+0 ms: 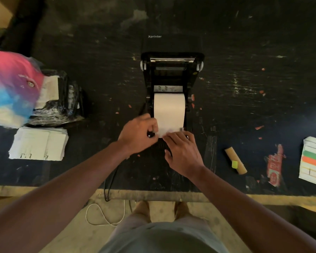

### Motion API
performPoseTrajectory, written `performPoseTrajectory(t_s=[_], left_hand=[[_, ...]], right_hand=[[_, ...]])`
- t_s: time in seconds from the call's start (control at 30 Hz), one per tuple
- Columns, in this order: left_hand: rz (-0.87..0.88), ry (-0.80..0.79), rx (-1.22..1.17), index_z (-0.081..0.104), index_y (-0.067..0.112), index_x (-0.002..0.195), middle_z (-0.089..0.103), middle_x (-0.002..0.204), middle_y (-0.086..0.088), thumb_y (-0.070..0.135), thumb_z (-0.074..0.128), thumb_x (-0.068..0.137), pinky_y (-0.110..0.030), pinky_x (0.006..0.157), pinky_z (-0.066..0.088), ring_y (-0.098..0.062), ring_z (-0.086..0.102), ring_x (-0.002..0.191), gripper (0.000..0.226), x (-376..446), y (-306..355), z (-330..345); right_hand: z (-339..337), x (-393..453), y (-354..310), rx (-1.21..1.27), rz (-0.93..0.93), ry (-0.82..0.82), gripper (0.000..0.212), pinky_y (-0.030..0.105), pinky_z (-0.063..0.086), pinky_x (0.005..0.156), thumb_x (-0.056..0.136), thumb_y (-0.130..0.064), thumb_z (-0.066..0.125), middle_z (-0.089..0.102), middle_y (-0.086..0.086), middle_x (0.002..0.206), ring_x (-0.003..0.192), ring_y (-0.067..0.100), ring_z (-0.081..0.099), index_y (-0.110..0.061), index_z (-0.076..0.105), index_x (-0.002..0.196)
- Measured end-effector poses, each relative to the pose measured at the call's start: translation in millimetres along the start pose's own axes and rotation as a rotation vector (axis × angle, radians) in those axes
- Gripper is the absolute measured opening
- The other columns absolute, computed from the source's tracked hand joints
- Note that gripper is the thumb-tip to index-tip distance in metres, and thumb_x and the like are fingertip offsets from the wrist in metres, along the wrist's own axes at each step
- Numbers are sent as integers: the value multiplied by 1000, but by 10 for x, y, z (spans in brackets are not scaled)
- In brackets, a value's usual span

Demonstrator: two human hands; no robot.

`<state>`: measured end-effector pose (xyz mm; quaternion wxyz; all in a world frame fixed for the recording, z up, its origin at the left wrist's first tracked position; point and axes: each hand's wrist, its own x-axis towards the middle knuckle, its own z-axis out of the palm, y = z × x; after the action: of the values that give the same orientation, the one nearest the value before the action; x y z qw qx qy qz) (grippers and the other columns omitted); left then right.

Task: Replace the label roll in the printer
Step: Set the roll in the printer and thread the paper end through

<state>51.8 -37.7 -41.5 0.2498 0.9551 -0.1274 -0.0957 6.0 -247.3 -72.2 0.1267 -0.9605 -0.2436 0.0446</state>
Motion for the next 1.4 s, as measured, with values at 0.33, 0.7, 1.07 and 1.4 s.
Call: performPoseTrajectory(t_s=[0.33,0.7,1.07,1.4], left_hand=[[106,-82,98,75,30,124,72,121,11,34,75,91,-37,91,43,-16,55,110,32,-132,-51,173],[139,-143,94,81,31,103,75,99,10,26,75,92,-37,86,48,-13,59,96,14,98,-76,57],[198,-173,226,76,28,124,66,120,6,43,71,94,-40,100,42,-18,55,116,34,61,-52,111],[251,-122,194,79,31,103,76,105,11,29,72,94,-34,88,38,-15,62,103,12,44,-8,105]], right_hand=[[-17,43,123,119,-46,62,37,43,53,98,82,-16,78,77,-1,115,107,24,70,-18,75,119],[-147,261,366,231,-55,49,26,42,57,87,82,-11,80,79,2,107,100,25,72,-15,80,108],[-192,273,341,77,-140,-3,25,44,55,94,87,-19,74,80,1,107,104,24,72,-17,81,111],[-117,287,391,162,-143,23,20,41,57,84,81,-7,79,81,0,95,92,23,73,-16,84,98]])
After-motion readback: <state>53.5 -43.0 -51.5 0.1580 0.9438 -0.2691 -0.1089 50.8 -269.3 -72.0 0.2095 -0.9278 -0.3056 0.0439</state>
